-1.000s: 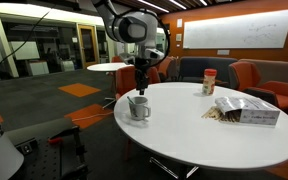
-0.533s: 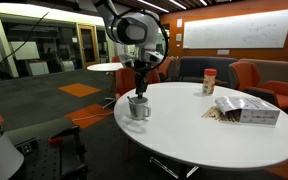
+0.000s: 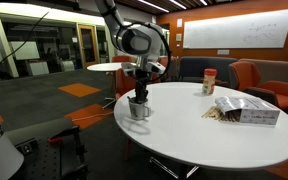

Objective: Take the green marker out of the white mug

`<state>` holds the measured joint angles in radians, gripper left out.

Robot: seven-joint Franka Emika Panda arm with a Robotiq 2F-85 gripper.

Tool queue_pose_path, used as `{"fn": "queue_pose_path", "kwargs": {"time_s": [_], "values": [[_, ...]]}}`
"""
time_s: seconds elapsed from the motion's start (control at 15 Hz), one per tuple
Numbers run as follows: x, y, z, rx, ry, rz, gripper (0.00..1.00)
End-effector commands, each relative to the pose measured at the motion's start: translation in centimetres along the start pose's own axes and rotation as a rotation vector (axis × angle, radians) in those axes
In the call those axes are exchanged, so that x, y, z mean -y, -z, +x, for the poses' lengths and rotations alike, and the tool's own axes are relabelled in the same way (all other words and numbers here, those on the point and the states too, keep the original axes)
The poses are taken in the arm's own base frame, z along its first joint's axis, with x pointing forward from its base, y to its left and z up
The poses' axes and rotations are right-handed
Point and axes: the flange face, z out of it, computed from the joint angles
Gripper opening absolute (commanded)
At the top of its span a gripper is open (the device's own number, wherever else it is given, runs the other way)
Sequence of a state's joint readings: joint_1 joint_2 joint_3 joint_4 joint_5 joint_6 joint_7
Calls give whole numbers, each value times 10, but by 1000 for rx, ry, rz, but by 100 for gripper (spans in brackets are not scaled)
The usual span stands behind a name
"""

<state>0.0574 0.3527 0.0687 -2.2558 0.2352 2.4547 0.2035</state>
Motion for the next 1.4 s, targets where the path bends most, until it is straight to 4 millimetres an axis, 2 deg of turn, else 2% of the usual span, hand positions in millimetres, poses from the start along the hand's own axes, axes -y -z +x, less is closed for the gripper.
{"fn": "queue_pose_path", "kwargs": {"time_s": [0.0,0.33,0.4,0.47,0.53,0.67,1.0,1.33], "values": [[5,-9,11,68,-14,25,35],[10,-6,5,125,-4,60,39],[10,-6,4,129,-5,66,34],[9,-7,3,132,-13,69,11],[8,-7,3,132,-21,68,9],[7,-7,3,125,-32,70,0],[6,6,3,68,-25,63,0],[12,42,-10,11,73,76,0]]}}
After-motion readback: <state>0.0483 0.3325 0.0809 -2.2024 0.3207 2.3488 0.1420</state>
